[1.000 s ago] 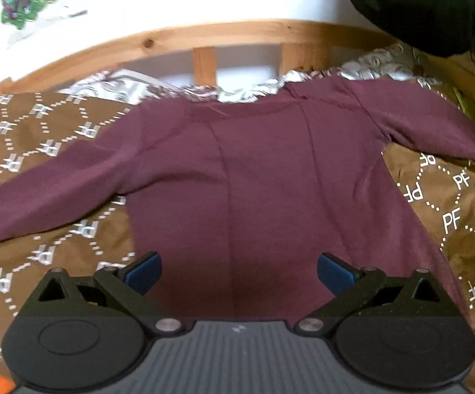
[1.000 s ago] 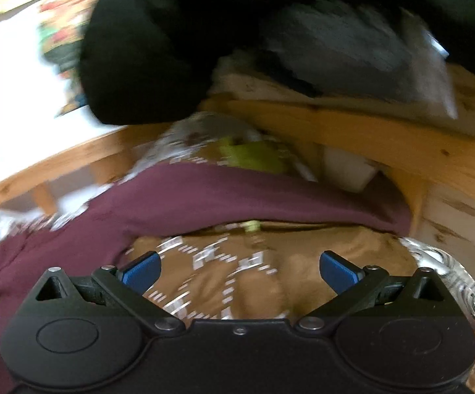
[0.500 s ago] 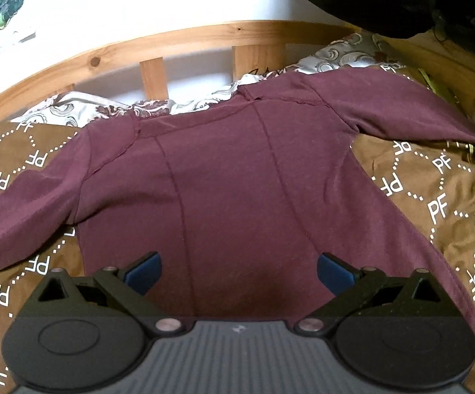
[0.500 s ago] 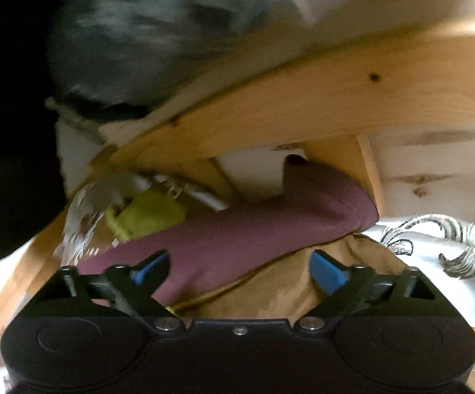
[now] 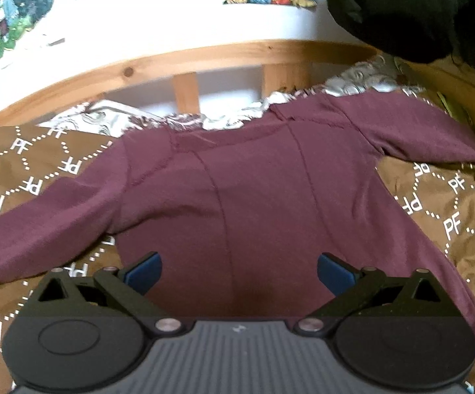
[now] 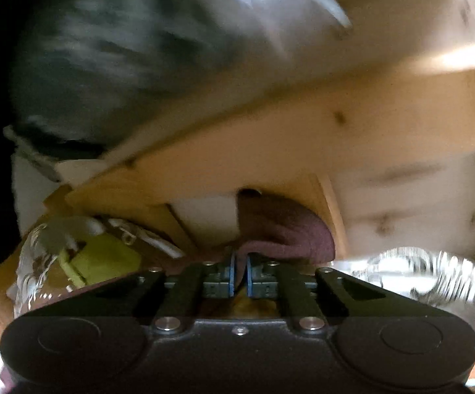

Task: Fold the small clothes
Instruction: 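Reach the right gripper to the sleeve cuff and close on it, then carry the sleeve across the shirt back and release it with the right gripper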

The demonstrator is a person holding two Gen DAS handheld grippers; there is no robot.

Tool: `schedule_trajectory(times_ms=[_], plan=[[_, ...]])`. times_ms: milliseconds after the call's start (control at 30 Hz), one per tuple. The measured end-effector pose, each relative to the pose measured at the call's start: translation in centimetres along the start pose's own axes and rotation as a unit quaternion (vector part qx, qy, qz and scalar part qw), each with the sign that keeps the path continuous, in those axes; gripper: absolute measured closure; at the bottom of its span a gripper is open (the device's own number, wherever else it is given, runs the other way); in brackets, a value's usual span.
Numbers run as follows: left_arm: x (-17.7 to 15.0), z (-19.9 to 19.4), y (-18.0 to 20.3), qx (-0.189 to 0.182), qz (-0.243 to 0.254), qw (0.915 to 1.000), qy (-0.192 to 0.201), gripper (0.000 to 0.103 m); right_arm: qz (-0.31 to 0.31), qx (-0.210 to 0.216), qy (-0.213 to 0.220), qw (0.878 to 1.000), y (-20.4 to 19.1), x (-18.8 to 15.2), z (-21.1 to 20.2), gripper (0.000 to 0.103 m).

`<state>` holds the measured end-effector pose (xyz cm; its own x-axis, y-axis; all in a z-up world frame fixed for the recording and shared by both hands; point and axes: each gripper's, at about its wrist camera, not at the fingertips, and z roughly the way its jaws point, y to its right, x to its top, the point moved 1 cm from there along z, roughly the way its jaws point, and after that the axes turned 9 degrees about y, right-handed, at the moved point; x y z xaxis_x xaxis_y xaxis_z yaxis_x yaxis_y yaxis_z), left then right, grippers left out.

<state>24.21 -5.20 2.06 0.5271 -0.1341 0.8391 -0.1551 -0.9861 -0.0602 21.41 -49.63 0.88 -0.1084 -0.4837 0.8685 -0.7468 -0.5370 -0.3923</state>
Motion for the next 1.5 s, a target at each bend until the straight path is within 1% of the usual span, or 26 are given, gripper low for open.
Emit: schedule_trajectory(times_ms=[100, 167, 200, 300, 400, 467, 500, 567, 667, 733, 767, 800, 900, 967, 1000, 1033, 1100, 1167, 1200, 1233, 1267, 1300, 1333, 1367, 1433, 1500], plan=[[0.2, -0.6, -0.9, 0.006, -0.004, 0.9999, 0.007, 0.000, -0.067, 0.035, 0.039, 0.996, -1.9, 0.0, -2.1, 0.100], [0.5, -0.9, -1.7, 0.013, -0.005, 0.9998, 0.013, 0.000, -0.118, 0.072, 0.064, 0.988, -3.6, -0.4, -3.8, 0.100], [0.7, -1.1, -2.1, 0.018, -0.006, 0.9997, 0.016, 0.000, -0.146, 0.095, 0.080, 0.981, -4.7, -0.7, -4.9, 0.100], [1.2, -1.6, -3.8, 0.032, -0.014, 0.9990, 0.028, 0.000, -0.224, 0.170, 0.125, 0.951, -8.2, -1.9, -7.8, 0.101], [1.4, -1.9, -5.8, 0.044, -0.034, 0.9978, 0.036, 0.001, -0.283, 0.254, 0.154, 0.912, -12.1, -3.6, -11.0, 0.101], [1.4, -2.0, -7.1, 0.052, -0.051, 0.9966, 0.039, 0.000, -0.314, 0.310, 0.164, 0.882, -14.5, -4.9, -13.0, 0.101], [1.4, -2.1, -7.9, 0.057, -0.060, 0.9958, 0.040, 0.000, -0.332, 0.338, 0.169, 0.864, -15.6, -5.8, -14.2, 0.101], [1.1, -2.1, -9.3, 0.070, -0.075, 0.9938, 0.042, 0.000, -0.376, 0.397, 0.174, 0.819, -17.9, -8.1, -16.3, 0.101], [0.6, -2.1, -11.2, 0.083, -0.095, 0.9913, 0.038, 0.001, -0.447, 0.476, 0.169, 0.738, -20.0, -12.5, -19.6, 0.101], [0.1, -1.9, -12.2, 0.089, -0.104, 0.9901, 0.032, 0.000, -0.495, 0.516, 0.164, 0.680, -20.5, -15.5, -21.6, 0.101], [-0.1, -1.7, -12.5, 0.091, -0.106, 0.9898, 0.030, 0.000, -0.531, 0.543, 0.151, 0.633, -20.6, -18.3, -23.3, 0.101], [-0.4, -1.7, -12.8, 0.092, -0.108, 0.9895, 0.028, 0.000, -0.531, 0.543, 0.151, 0.633, -20.6, -18.3, -23.3, 0.101], [-1.1, -1.2, -13.2, 0.090, -0.110, 0.9896, 0.019, 0.000, -0.578, 0.566, 0.125, 0.574, -20.0, -21.7, -25.2, 0.101], [-1.3, -0.8, -13.2, 0.086, -0.112, 0.9898, 0.017, 0.000, -0.607, 0.573, 0.109, 0.540, -19.4, -23.2, -25.4, 0.101], [-1.4, -0.7, -13.2, 0.083, -0.112, 0.9900, 0.017, 0.000, -0.630, 0.582, 0.095, 0.505, -18.5, -24.5, -25.8, 0.101], [-1.4, -0.6, -13.2, 0.078, -0.114, 0.9902, 0.019, 0.000, -0.630, 0.582, 0.095, 0.505, -18.5, -24.5, -25.8, 0.101], [-1.3, -0.3, -13.0, 0.069, -0.118, 0.9903, 0.022, 0.000, -0.644, 0.594, 0.091, 0.474, -17.4, -25.4, -26.2, 0.100], [-1.1, 0.0, -12.6, 0.062, -0.120, 0.9906, 0.026, 0.000, -0.656, 0.604, 0.092, 0.444, -16.4, -26.0, -26.8, 0.085], [-1.0, 0.2, -12.4, 0.058, -0.120, 0.9908, 0.026, 0.000, -0.659, 0.610, 0.093, 0.431, -16.0, -26.0, -27.1, 0.080], [-0.9, 0.4, -12.2, 0.054, -0.119, 0.9910, 0.028, 0.000, -0.659, 0.616, 0.094, 0.421, -15.4, -26.0, -27.3, 0.070], [-0.8, 0.6, -11.9, 0.048, -0.119, 0.9913, 0.030, 0.000, -0.657, 0.623, 0.092, 0.415, -15.2, -26.2, -27.3, 0.058], [-0.8, 0.9, -11.7, 0.042, -0.120, 0.9914, 0.032, 0.000, -0.655, 0.628, 0.090, 0.411, -14.9, -26.1, -27.4, 0.053], [-0.7, 1.2, -11.5, 0.035, -0.122, 0.9913, 0.033, 0.000, -0.651, 0.634, 0.088, 0.408, -14.5, -25.9, -27.6, 0.044], [-0.5, 1.5, -11.2, 0.029, -0.126, 0.9910, 0.035, 0.000, -0.647, 0.640, 0.084, 0.406, -14.0, -25.5, -27.6, 0.039], [0.0, 2.3, -10.6, 0.014, -0.131, 0.9905, 0.039, 0.000, -0.639, 0.654, 0.086, 0.397, -13.0, -24.9, -28.1, 0.034], [0.6, 2.8, -10.2, 0.008, -0.133, 0.9900, 0.045, 0.000, -0.640, 0.661, 0.106, 0.378, -12.1, -24.6, -28.9, 0.033]])
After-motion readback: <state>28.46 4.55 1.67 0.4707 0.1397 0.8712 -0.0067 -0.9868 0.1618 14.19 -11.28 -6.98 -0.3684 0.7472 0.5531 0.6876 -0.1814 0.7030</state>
